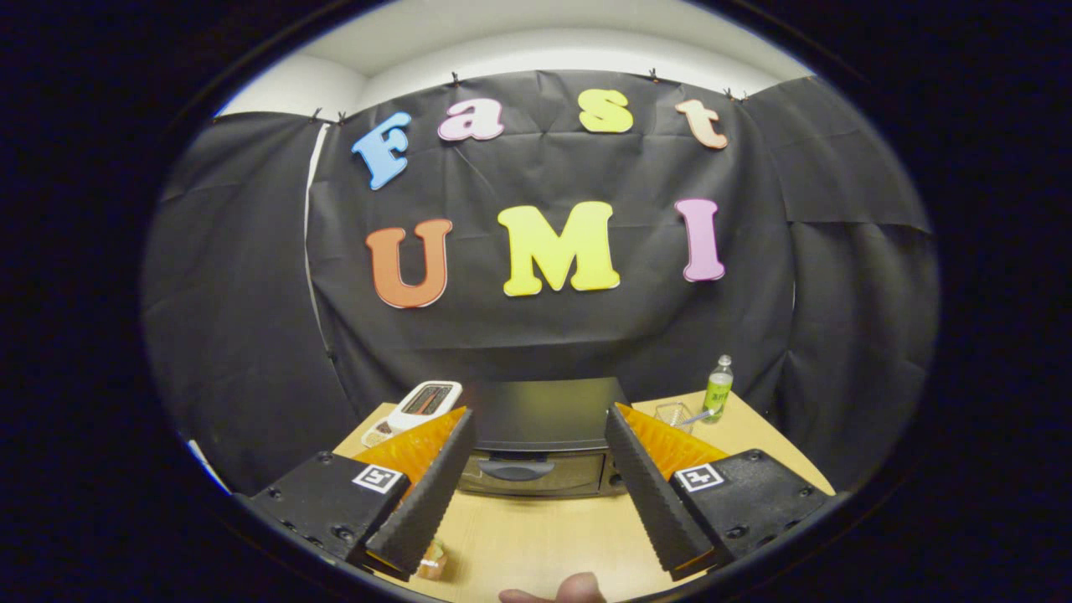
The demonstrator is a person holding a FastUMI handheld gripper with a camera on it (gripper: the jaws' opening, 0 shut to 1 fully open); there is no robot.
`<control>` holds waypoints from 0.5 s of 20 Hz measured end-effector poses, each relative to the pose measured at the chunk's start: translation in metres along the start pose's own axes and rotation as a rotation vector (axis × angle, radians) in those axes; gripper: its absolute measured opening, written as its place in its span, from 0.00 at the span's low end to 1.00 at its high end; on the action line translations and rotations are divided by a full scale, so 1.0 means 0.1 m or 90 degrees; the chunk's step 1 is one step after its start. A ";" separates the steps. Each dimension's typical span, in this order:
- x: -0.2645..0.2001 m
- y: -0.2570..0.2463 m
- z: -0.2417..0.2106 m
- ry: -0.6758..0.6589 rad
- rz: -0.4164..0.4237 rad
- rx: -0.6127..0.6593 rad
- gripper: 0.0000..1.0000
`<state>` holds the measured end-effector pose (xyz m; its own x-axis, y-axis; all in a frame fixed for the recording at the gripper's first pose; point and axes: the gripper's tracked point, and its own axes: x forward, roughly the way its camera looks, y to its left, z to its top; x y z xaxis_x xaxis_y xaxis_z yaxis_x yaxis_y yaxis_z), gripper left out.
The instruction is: Open the toaster oven, put the food inside, and close the toaster oven door.
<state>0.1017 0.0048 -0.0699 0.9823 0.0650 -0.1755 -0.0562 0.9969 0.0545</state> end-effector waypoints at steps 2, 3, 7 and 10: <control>0.22 0.03 -0.11 0.009 0.004 -0.008 1.00; 0.34 0.04 -0.18 0.016 0.005 -0.013 1.00; 0.81 0.09 -0.56 0.051 0.012 -0.025 1.00; 1.12 0.10 -0.84 0.083 0.010 -0.019 1.00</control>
<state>0.1961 0.0258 -0.1716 0.9497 0.0842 -0.3018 -0.0789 0.9964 0.0295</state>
